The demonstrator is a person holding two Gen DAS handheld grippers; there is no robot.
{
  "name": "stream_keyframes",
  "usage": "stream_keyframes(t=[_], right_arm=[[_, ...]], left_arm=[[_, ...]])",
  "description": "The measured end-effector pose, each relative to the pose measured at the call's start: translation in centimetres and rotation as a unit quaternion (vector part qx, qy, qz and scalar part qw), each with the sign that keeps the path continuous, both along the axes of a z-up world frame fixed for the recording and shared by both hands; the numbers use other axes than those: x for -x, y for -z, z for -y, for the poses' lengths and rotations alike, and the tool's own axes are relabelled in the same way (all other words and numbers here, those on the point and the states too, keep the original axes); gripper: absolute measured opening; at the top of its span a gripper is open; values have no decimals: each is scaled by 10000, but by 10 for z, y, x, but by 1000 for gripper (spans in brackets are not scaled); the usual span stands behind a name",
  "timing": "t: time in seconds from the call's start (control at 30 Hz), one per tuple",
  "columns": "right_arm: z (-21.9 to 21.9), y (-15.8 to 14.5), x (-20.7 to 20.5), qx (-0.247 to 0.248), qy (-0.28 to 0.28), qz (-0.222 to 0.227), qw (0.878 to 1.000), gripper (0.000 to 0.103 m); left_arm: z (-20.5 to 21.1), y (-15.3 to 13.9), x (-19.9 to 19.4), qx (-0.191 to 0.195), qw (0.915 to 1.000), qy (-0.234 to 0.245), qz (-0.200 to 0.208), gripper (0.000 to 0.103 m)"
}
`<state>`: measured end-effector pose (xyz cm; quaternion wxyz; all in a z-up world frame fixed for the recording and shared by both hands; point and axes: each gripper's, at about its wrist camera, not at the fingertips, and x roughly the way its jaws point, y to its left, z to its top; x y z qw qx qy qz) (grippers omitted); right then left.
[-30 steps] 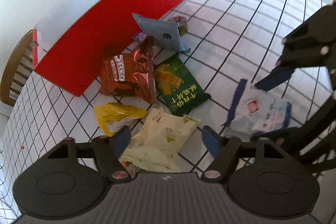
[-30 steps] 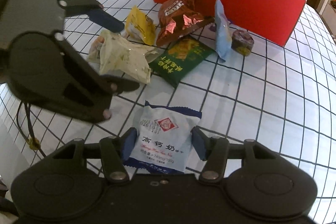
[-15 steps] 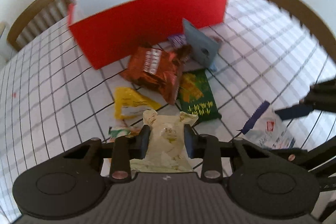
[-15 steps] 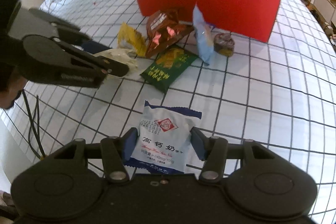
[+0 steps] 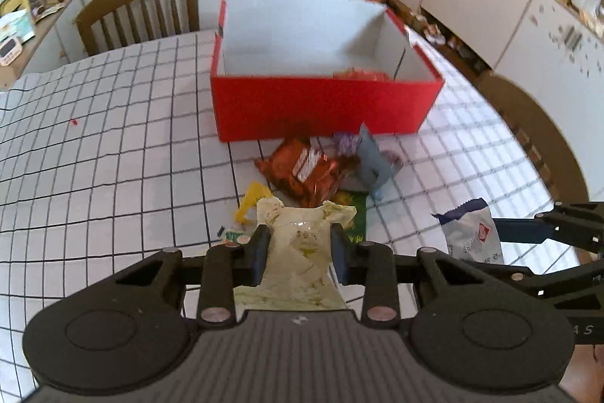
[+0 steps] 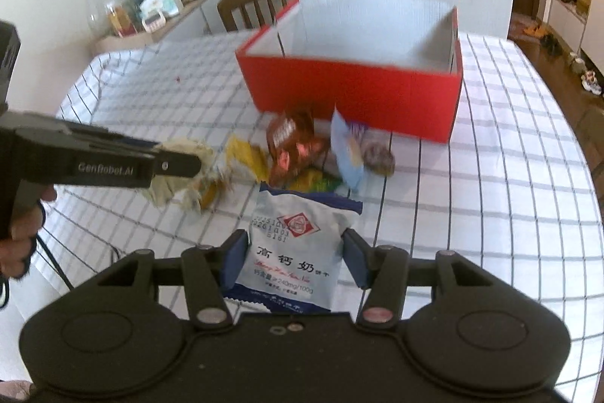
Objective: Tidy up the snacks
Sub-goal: 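Carry both packets into the red box and open both grippers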
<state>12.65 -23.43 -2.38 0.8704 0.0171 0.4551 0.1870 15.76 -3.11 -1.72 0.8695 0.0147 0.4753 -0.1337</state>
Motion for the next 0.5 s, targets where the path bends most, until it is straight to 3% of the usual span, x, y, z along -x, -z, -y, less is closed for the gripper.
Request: stream_keyframes(t=[0.17,0.5], right_arm=[[1,-26,-16,-19,-7,299,9996,54],[3,-69,-71,-18,28,707,9975,54]], left_arm=[[1,-27,-9,167,9996,-224,76,33],[25,-70,-54,42,9979,-473,431,33]])
